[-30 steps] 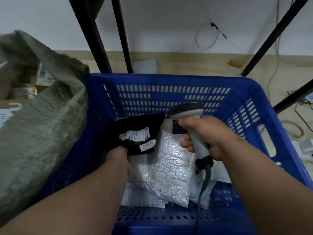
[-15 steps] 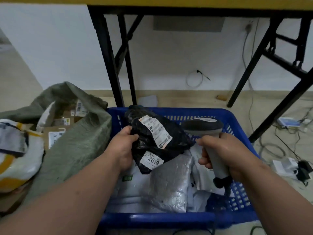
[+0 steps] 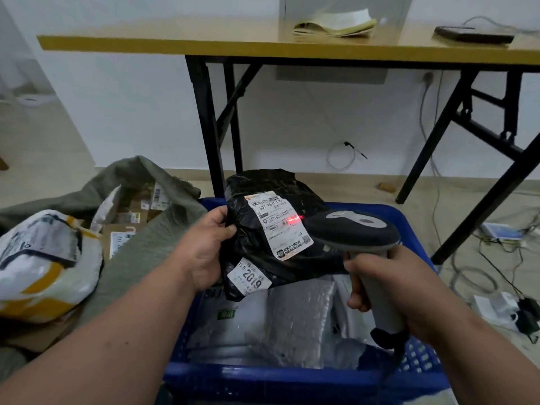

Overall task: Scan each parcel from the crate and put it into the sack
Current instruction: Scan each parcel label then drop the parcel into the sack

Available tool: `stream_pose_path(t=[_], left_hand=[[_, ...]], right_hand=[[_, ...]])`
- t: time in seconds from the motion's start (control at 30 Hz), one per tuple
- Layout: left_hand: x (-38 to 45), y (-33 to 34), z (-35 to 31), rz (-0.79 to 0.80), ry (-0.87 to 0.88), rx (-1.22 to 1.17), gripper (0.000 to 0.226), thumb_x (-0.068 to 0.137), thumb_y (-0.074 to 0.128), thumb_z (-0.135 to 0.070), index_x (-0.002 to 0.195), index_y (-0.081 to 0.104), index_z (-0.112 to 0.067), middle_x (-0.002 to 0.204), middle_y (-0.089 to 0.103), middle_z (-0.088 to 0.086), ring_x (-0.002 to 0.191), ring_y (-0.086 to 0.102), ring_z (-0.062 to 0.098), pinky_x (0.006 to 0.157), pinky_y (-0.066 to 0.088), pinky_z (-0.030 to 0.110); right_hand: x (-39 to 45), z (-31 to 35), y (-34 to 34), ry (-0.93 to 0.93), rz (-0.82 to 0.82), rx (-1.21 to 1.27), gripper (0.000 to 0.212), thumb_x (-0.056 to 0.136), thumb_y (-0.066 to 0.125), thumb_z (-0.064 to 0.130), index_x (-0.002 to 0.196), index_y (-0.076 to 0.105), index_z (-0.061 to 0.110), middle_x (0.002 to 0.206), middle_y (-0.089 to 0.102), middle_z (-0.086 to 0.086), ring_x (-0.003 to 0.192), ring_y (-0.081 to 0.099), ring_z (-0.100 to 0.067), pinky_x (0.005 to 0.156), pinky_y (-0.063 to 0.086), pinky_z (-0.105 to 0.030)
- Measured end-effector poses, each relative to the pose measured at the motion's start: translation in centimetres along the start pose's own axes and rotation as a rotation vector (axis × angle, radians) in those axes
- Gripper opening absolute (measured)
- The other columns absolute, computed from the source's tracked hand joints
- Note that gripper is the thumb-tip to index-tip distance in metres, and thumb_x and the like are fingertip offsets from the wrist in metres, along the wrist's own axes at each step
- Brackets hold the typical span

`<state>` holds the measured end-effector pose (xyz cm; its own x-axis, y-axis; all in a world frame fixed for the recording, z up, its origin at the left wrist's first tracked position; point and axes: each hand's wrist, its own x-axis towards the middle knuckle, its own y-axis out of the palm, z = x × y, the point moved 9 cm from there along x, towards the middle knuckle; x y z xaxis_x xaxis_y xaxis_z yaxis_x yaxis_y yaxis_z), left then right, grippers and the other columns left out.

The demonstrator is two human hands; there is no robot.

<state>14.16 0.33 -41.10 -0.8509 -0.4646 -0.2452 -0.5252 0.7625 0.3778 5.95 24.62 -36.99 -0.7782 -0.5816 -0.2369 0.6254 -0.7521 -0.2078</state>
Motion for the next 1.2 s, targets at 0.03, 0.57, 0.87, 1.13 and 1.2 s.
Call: stream_pose_path(t=[0.03,0.57,0.87,1.13,1.2], left_hand=[[0.1,-0.1,-0.1,-0.002,0.003,-0.001,0.036,0.095,0.038,0.008,0.107,0.065,-0.014,0.100,0.072,0.016,0.083,0.070,0.027,0.072,0.060,0.041],[-0.5,-0.4,-0.9,-0.048,0.012,-0.015,0.036,0.096,0.038,0.008,0.105,0.066,-0.012,0.100,0.071,0.016,0.082,0.069,0.027,0.073,0.059,0.042],[-3.1,-4.0,-5.0,-0.225,0.133,-0.076,0.042,0.097,0.033,0.009,0.105,0.068,-0.012,0.101,0.074,0.015,0.082,0.073,0.027,0.069,0.060,0.040],[-6.4,-11.6,-13.5,-0.472,0.376,-0.115,0.046,0.096,0.033,0.010,0.101,0.069,-0.016,0.084,0.077,0.005,0.073,0.074,0.022,0.056,0.058,0.032],[-7.2,-14.8,-15.5,-0.602,0.435,-0.180,0.045,0.094,0.035,0.010,0.097,0.069,-0.020,0.083,0.076,0.006,0.073,0.074,0.025,0.059,0.060,0.038]], right_hand=[[0.0,0.0,0.0,0.002,0.002,-0.012,0.011,0.085,0.063,0.009,0.082,0.063,-0.002,0.056,0.061,-0.010,0.054,0.066,-0.025,0.050,0.051,-0.033],[0.6,0.5,-0.1,0.032,-0.016,-0.052,0.014,0.081,0.066,0.014,0.088,0.065,0.001,0.058,0.065,-0.011,0.053,0.066,-0.023,0.054,0.051,-0.032],[1.7,2.9,3.2,0.013,-0.018,-0.065,0.013,0.085,0.065,0.010,0.089,0.064,-0.002,0.055,0.063,-0.011,0.049,0.065,-0.023,0.053,0.053,-0.037],[3.1,3.8,8.6,0.057,0.026,-0.055,0.018,0.082,0.069,0.011,0.085,0.064,-0.006,0.055,0.062,-0.013,0.049,0.066,-0.026,0.063,0.055,-0.046],[3.4,3.9,10.3,0.078,0.048,-0.055,0.017,0.082,0.069,0.011,0.085,0.064,-0.005,0.055,0.062,-0.013,0.049,0.065,-0.026,0.067,0.057,-0.051]])
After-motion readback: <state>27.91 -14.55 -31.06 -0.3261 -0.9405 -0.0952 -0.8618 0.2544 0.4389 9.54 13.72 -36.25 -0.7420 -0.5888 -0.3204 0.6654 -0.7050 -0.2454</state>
